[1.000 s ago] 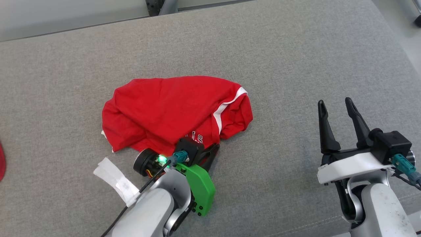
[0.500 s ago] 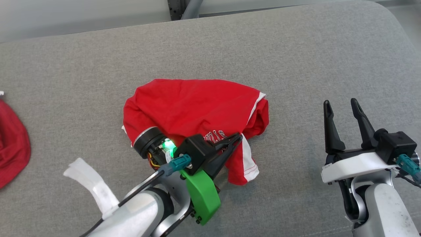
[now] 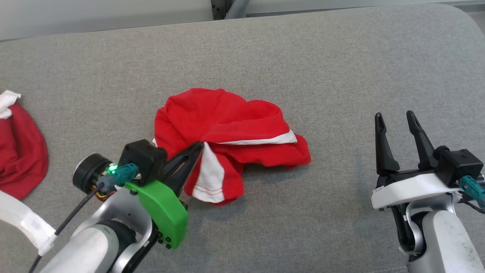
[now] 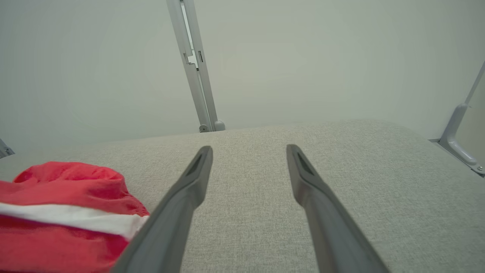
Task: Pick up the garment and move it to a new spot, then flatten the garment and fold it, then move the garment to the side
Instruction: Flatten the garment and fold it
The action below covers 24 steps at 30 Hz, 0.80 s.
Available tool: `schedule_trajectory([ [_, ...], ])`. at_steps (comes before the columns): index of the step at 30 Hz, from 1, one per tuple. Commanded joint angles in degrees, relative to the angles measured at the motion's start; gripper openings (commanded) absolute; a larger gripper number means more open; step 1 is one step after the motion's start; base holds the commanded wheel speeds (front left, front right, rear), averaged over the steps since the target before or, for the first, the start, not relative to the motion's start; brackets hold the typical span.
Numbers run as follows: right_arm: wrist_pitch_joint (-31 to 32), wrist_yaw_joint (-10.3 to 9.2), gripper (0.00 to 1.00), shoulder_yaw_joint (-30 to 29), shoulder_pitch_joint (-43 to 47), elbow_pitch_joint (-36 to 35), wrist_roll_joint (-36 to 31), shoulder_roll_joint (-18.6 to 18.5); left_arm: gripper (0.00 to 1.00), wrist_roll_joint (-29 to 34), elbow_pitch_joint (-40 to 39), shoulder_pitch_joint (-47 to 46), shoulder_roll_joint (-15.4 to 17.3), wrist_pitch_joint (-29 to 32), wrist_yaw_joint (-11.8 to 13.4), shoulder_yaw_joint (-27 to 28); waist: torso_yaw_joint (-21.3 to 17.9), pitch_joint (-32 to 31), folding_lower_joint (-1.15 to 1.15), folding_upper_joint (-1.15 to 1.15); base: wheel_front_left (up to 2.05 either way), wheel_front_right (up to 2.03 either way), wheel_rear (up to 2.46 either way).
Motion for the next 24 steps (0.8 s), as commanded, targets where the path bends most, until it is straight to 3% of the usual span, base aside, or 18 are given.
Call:
schedule_trajectory([
  [1,0.2,0.0,1.0,0.1,-0.2,-0.2,0.0,-0.1,0.0,-1.5,2.3,1.2,0.0,-1.0,0.5,1.2,-0.1,0.6,0.0,0.0,0.0,0.0,0.0],
  [8,0.6,0.0,1.0,0.6,-1.6,-0.6,-0.2,-0.1,0.0,-2.6,19.7,-0.9,-2.0,-7.9,-2.2,2.8,-1.1,3.1,0.0,0.0,0.0,0.0,0.0],
  [18,0.7,0.0,1.0,1.2,-2.6,-0.8,-0.4,-0.3,0.0,-3.0,40.2,-7.4,-8.4,-18.8,-5.7,3.4,-1.5,4.7,0.0,0.0,0.0,0.0,0.0],
  [22,0.8,0.0,1.0,1.2,-2.5,-0.6,-0.4,-0.3,0.0,-2.6,43.2,-8.5,-9.2,-20.5,-6.3,3.1,-1.4,4.7,0.0,0.0,0.0,0.0,0.0],
  [23,0.8,0.0,1.0,1.2,-2.5,-0.6,-0.3,-0.3,0.13,-2.5,43.8,-8.7,-9.3,-21.2,-6.2,3.2,-1.3,4.6,0.0,0.0,0.0,0.0,0.0],
  [24,0.9,0.0,1.0,1.1,-2.4,-0.5,-0.4,-0.3,0.47,-2.3,44.3,-8.8,-9.6,-22.1,-6.0,3.3,-1.2,4.4,0.0,0.0,0.0,0.0,0.0],
])
